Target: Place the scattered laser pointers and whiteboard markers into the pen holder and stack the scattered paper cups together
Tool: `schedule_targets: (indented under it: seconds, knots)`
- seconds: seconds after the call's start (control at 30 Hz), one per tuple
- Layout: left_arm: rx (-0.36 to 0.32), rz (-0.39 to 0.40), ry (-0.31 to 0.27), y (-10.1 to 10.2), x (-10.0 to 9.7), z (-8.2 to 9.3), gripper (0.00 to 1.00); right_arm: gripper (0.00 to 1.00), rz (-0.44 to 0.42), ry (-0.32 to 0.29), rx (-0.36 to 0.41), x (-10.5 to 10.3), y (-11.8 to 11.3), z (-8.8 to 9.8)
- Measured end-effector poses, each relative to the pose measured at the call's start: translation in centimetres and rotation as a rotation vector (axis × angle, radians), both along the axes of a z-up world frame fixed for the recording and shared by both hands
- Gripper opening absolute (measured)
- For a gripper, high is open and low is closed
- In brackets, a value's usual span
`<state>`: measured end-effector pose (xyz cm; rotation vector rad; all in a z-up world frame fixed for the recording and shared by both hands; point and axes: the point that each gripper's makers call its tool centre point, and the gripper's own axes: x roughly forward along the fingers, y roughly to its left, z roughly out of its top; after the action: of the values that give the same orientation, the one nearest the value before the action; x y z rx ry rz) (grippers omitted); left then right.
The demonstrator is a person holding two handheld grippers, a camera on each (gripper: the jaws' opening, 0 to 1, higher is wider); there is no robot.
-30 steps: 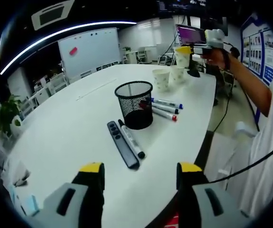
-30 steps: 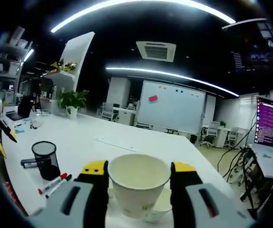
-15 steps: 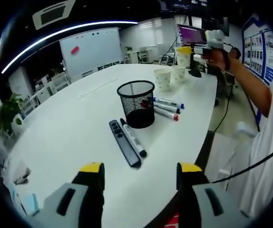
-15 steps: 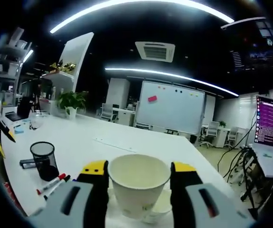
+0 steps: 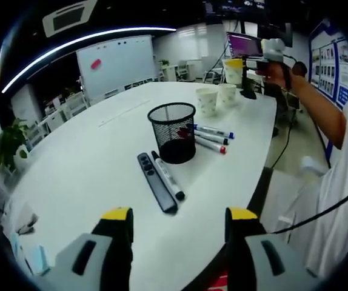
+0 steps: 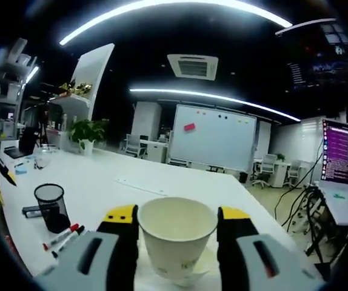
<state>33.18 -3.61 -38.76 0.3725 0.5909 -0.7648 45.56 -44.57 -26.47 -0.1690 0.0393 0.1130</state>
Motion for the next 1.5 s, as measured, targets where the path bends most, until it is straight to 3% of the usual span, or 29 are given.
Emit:
schedule_targets:
  seconds: [0.77, 1.1, 1.37, 1.5]
  knots:
    - [-0.018, 0.014, -0.003, 0.3, 0.3, -0.1, 0.61, 0.51, -0.032, -0.004, 0.02, 0.8, -0.4, -0.3]
    - [-0.014, 0.011, -0.006, 0.3, 0.2, 0.0, 0.61, 0.51, -0.046, -0.021, 0.055, 2.7, -3.4, -0.7]
    - [-0.009, 0.004, -0.003, 0.1, 0.1, 0.0, 0.61, 0.51, -0.02, -0.037, -0.005, 2.0, -1.6, -0.4]
    - [-0.007, -0.001, -0.003, 0.0, 0.1, -0.1, 0.61, 0.51, -0.029, -0.031, 0.028, 2.0, -1.7, -0.6]
